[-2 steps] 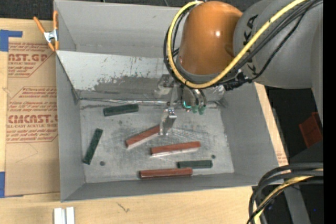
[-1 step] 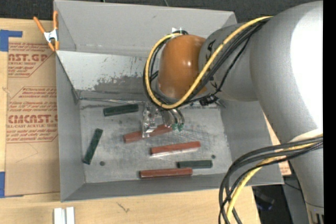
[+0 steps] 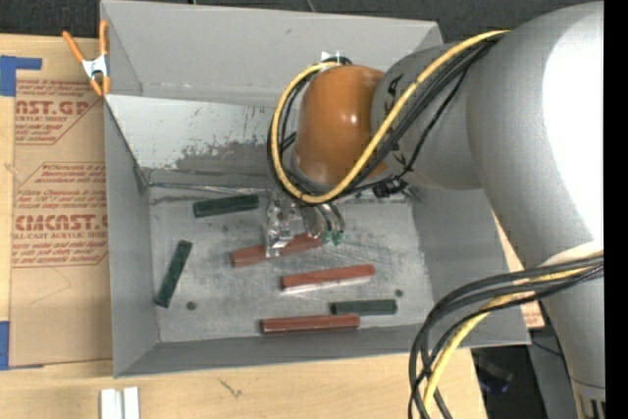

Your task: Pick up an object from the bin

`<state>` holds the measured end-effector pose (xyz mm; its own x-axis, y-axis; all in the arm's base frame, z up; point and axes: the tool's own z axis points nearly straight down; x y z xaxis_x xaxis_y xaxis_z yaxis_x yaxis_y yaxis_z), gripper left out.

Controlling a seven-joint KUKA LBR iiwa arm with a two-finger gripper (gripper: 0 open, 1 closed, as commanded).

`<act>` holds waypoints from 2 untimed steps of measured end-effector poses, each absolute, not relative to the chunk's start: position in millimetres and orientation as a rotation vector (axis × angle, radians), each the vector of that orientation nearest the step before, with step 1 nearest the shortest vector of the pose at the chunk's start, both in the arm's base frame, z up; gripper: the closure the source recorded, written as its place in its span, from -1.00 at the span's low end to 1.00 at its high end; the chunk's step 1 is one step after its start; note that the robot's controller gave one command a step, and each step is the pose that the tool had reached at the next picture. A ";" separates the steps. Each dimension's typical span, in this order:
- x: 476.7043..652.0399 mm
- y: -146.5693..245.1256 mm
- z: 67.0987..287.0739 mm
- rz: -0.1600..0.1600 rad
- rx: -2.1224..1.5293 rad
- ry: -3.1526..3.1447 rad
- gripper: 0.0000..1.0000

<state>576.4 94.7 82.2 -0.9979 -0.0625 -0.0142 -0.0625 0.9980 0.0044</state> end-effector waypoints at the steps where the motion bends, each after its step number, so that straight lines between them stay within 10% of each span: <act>1: 580.9 100.7 116.9 0.001 -0.116 3.138 1.00; 2: 567.7 115.4 169.0 0.000 -0.145 3.139 1.00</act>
Offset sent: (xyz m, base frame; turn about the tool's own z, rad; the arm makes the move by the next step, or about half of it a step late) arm -0.0108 0.0228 0.0913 -0.0317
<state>567.7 115.4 169.0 -0.9958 -0.0919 0.0003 -0.0919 0.9958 0.0001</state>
